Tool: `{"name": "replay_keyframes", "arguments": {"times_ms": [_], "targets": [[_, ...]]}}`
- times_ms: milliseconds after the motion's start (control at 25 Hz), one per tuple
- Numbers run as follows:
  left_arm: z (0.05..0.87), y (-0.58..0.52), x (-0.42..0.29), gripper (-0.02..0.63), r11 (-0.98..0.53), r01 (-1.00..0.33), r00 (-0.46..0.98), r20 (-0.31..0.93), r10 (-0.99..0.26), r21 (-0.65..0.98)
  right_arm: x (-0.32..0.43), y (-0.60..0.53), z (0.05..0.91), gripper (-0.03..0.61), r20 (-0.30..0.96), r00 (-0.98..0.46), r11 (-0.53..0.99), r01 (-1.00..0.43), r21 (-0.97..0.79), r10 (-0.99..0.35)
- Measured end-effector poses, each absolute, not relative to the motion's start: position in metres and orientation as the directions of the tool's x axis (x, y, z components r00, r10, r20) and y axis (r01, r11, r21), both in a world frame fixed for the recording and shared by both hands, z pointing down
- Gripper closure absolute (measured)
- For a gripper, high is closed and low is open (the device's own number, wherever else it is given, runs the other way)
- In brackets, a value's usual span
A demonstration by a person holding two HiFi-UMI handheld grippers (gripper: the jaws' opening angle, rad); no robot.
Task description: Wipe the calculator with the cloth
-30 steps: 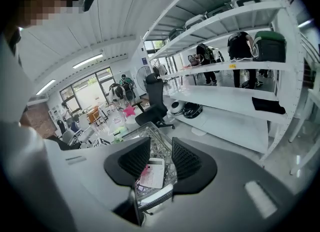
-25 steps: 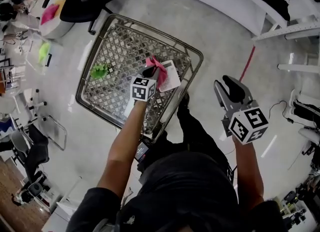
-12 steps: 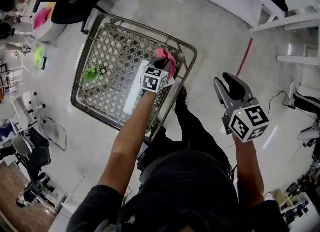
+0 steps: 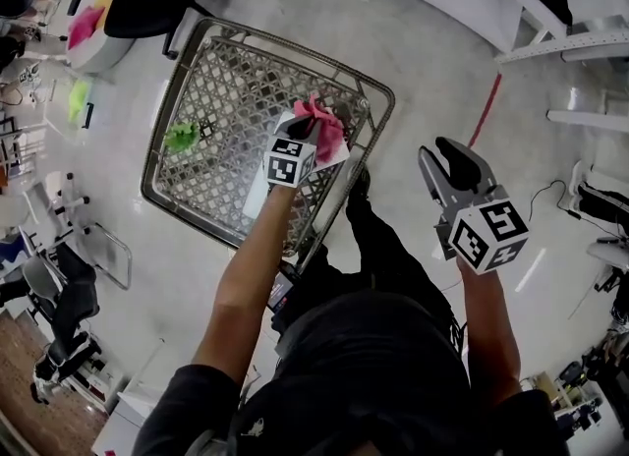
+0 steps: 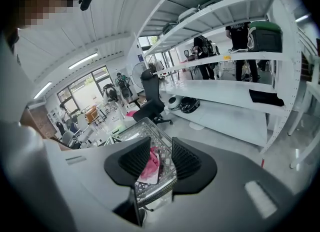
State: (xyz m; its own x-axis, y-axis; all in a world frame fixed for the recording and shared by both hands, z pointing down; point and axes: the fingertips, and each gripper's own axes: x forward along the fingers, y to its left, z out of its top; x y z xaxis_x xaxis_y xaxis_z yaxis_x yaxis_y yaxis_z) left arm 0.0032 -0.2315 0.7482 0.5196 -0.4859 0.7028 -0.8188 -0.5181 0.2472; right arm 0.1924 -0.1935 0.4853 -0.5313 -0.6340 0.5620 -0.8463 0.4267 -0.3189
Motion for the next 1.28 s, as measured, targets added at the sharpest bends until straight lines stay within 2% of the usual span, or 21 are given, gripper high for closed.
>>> {"name": "replay_keyframes", "arguments": {"times_ms": [320,560,760,1280], "targets": [[0.752,-0.206,-0.066,0.526,-0.401,-0.882,0.445,0.715,-0.539,0.247,0.170,-0.193,0.485,0.462,0.566,-0.551,0.455,-0.832,-0.318,-0.613],[0.754,-0.194,-0.086,0.526,-0.367,-0.894,0.432,0.716,-0.549,0.258,0.158,-0.192,0.487,0.462,0.572,-0.558,0.466,-0.826,-0.316,-0.602],[0.751,-0.199,-0.076,0.526,-0.392,-0.880,0.457,0.703,-0.545,0.269,0.155,-0.194,0.491,0.462,0.582,-0.552,0.458,-0.831,-0.316,-0.598],[0.749,-0.223,0.004,0.526,-0.512,-0.797,0.573,0.670,-0.472,0.320,0.175,-0.203,0.505,0.462,0.610,-0.507,0.393,-0.861,-0.323,-0.609]]}}
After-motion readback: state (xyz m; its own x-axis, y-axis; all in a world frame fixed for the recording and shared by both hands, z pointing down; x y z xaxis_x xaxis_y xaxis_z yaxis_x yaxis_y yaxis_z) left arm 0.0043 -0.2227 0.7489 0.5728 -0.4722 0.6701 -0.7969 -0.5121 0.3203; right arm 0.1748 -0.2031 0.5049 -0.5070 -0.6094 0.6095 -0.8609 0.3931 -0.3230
